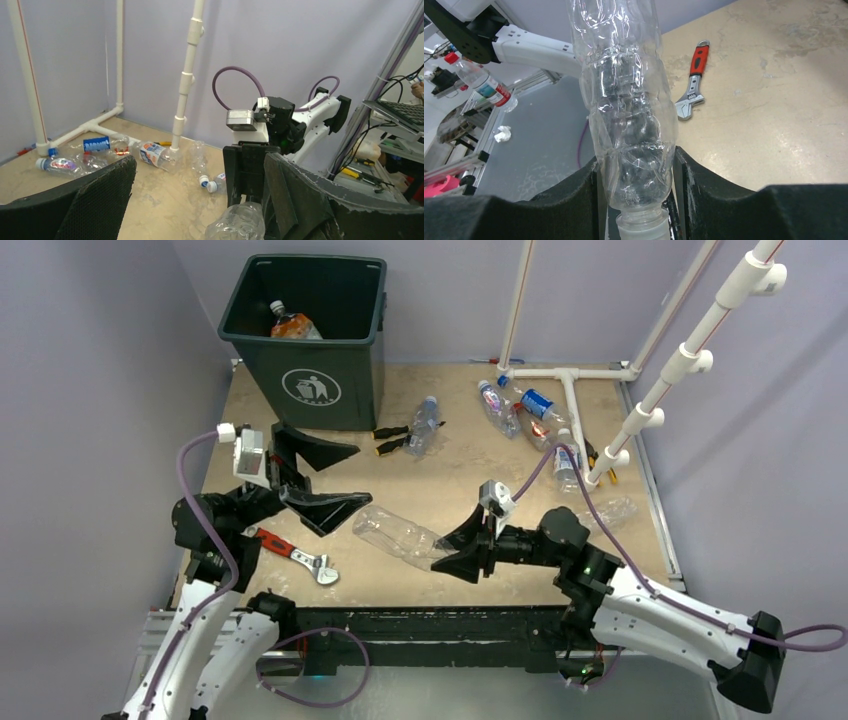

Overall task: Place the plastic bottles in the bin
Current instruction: Pick up the plastic bottle at the center of the board.

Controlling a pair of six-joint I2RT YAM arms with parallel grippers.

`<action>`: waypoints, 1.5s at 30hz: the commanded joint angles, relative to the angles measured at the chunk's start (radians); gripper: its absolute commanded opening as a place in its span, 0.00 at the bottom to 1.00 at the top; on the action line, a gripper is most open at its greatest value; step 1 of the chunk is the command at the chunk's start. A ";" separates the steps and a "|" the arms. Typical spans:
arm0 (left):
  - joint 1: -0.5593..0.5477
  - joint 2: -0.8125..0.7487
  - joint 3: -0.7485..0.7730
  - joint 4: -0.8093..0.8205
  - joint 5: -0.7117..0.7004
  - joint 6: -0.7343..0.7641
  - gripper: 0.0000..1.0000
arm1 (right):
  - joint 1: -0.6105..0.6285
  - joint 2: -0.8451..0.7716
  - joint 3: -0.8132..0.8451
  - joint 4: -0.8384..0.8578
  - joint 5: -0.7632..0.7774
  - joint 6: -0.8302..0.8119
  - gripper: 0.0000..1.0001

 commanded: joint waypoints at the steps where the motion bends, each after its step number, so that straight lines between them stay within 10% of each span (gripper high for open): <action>1: 0.000 0.009 0.005 -0.029 0.062 -0.007 0.99 | 0.001 0.013 0.070 -0.014 -0.040 -0.014 0.35; 22: -0.052 -0.040 -0.014 -0.254 -0.022 0.182 0.99 | 0.001 0.247 0.359 -0.444 0.082 -0.137 0.33; 45: -0.053 -0.062 -0.132 -0.307 -0.110 0.035 0.99 | 0.001 0.348 0.420 -0.599 0.095 -0.175 0.33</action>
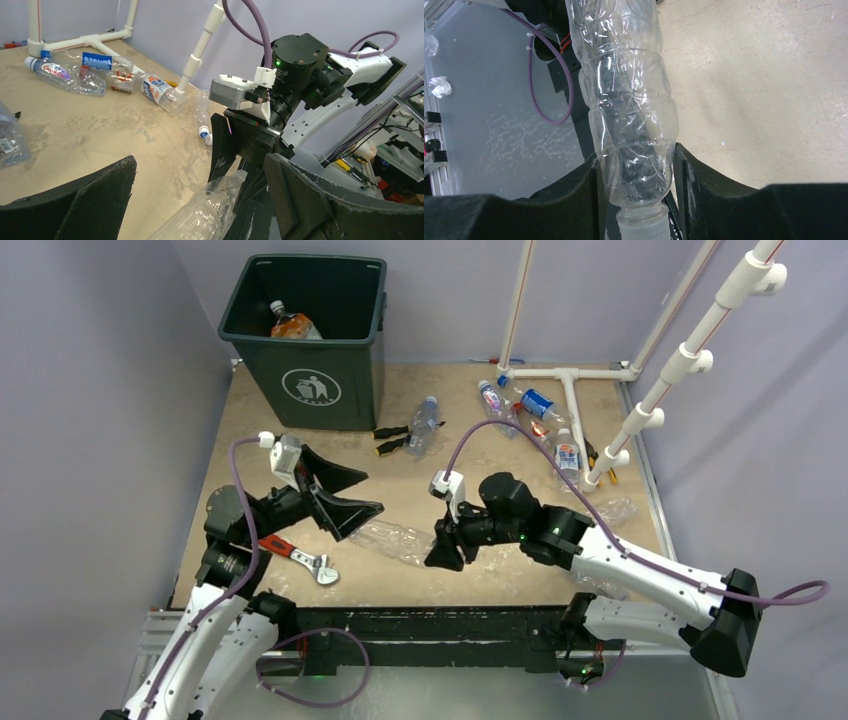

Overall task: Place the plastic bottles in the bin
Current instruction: Pick up the plastic bottle at the center of the board.

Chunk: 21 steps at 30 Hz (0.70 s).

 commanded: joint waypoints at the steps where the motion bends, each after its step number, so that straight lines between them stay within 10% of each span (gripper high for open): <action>1: -0.006 -0.041 -0.007 -0.021 -0.051 -0.044 0.99 | 0.001 -0.003 0.061 -0.019 0.010 -0.021 0.33; 21: -0.076 0.037 0.124 -0.274 -0.035 0.277 0.99 | 0.001 0.055 0.272 -0.283 0.114 -0.105 0.33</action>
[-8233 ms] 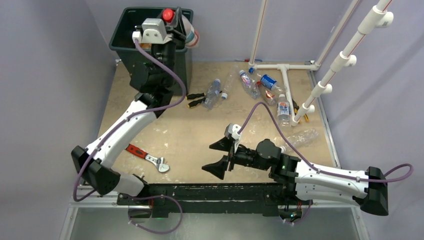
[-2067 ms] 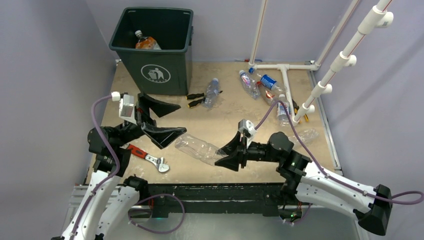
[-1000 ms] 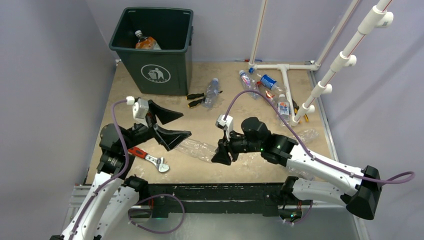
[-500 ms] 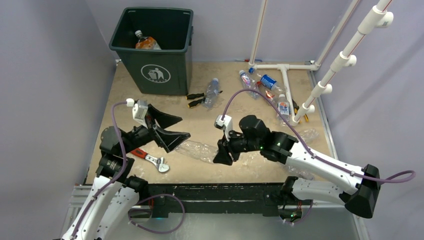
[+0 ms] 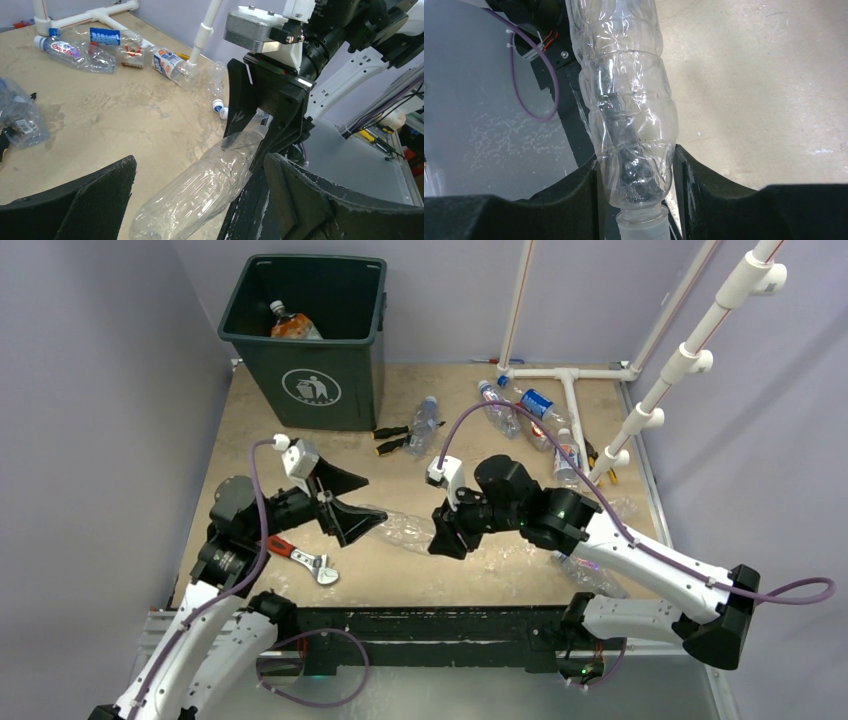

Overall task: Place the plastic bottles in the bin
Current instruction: Pick up the plastic bottle at the center of the board.

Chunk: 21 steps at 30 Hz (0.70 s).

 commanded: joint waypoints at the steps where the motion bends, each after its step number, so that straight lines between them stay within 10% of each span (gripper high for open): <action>1: -0.047 0.047 0.077 -0.062 0.004 0.112 0.99 | 0.001 -0.005 0.059 -0.051 0.041 -0.023 0.33; 21: -0.254 0.327 0.305 -0.240 -0.023 0.530 0.99 | 0.001 -0.154 0.041 -0.112 0.043 -0.021 0.34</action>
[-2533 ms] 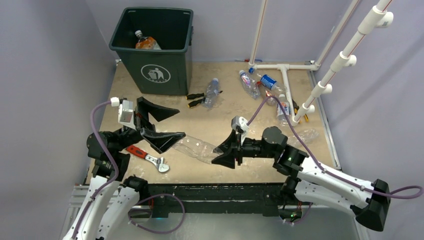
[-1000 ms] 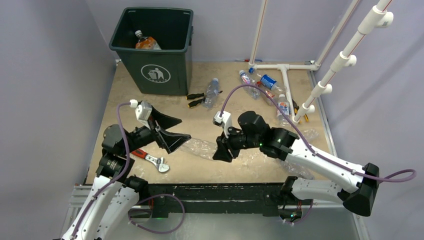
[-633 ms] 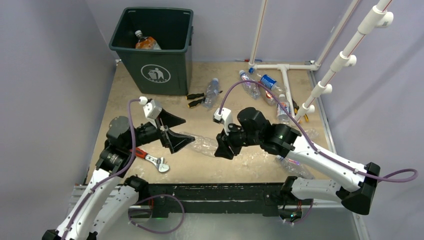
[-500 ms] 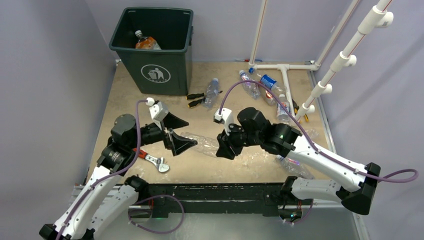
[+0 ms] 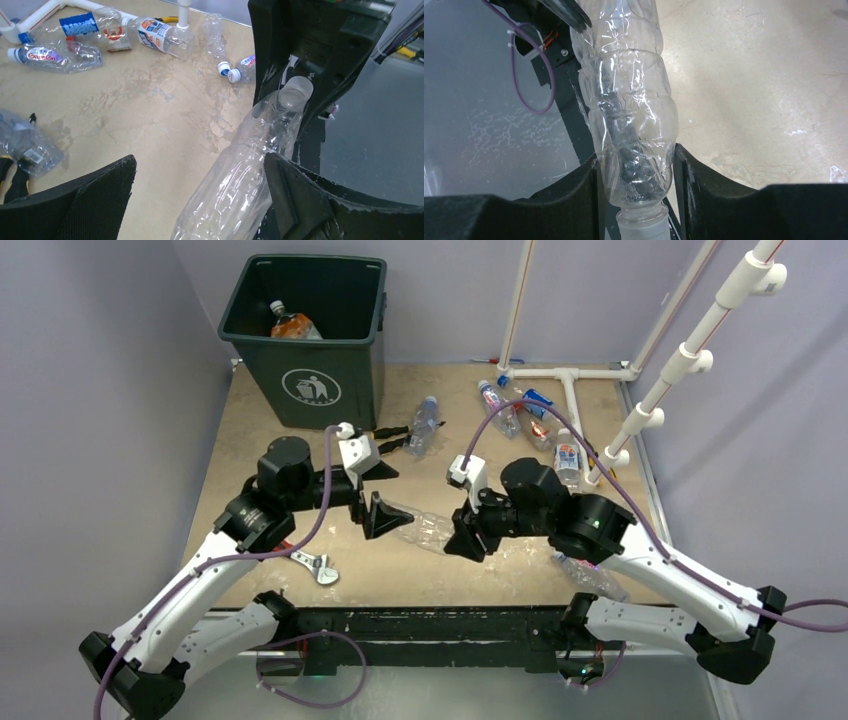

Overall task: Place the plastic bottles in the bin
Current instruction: Pick up the plastic bottle at the center of the board.

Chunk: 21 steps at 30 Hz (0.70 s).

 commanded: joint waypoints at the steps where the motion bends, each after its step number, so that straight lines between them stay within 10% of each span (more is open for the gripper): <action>1: -0.043 0.048 0.081 -0.054 0.042 0.153 0.99 | 0.001 -0.055 0.000 0.010 -0.007 -0.007 0.34; 21: -0.159 0.074 -0.002 -0.048 0.115 0.209 0.95 | 0.001 -0.038 0.102 0.057 -0.055 -0.043 0.33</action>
